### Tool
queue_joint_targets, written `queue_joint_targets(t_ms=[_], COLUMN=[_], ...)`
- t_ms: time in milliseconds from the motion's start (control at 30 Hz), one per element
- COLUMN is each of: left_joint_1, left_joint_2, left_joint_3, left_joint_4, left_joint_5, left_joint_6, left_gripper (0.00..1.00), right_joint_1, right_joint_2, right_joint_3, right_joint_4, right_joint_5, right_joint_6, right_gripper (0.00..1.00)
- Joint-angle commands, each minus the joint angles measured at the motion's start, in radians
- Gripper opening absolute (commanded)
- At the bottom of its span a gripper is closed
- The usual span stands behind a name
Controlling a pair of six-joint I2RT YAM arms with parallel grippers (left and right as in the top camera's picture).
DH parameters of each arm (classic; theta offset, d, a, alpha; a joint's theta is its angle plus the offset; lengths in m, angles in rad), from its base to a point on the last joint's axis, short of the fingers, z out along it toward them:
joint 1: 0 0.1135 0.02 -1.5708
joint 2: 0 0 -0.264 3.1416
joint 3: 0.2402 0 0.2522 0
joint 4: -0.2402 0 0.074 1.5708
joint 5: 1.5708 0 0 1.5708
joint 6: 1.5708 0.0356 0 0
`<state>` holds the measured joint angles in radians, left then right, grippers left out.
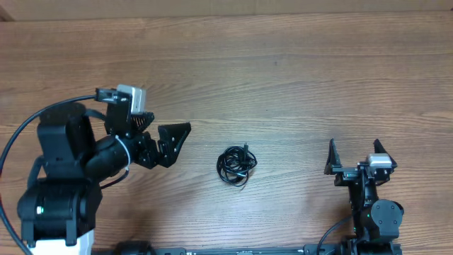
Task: Untangle cables
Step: 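Move the left gripper over the black cable bundle and lower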
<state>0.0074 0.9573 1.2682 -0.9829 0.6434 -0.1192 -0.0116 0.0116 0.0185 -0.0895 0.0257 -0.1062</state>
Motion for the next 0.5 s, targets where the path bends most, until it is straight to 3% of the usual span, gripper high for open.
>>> queue_joint_targets(t_ms=[0,267,467], left_joint_1=[0.005,0.005,0.005], left_joint_2=[0.021,0.149,0.204], left_joint_3=[0.069,0.325,0.34], left_joint_4=[-0.053,-0.336,-0.356], left_joint_5=[-0.06,-0.29,-0.239], left_joint_6=[0.026,0.017,-0.015], left_gripper=[1.0,1.0,1.0], right_joint_1=[0.005,0.005,0.005], right_joint_2=[-0.009,-0.009,-0.009], right_joint_3=[-0.01,-0.01,-0.01], right_joint_4=[0.007,0.007,0.007], right_joint_5=[0.007,0.006,0.007], right_joint_6=[-0.003,-0.003,-0.003], right_gripper=[1.0,1.0,1.0])
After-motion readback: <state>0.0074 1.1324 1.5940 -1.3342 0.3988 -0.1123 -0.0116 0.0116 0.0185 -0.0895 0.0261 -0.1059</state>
